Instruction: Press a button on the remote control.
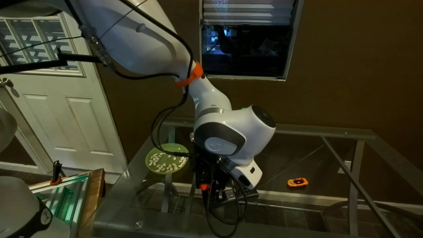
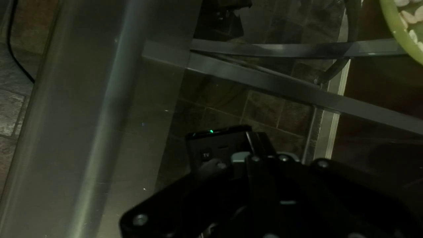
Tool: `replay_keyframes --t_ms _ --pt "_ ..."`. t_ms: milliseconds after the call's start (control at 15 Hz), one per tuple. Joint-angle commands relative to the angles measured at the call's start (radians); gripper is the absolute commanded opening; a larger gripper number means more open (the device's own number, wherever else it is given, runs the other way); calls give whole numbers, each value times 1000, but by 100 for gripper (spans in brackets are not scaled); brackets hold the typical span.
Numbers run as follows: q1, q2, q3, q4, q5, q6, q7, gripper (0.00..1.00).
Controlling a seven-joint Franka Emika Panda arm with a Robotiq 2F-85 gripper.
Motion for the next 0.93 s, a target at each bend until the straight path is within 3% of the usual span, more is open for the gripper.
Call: replay_keyframes --t_ms 0,867 --pt "-9 -21 12 -1 8 -36 34 0" --pt "-2 -14 -2 13 -9 -81 124 0"
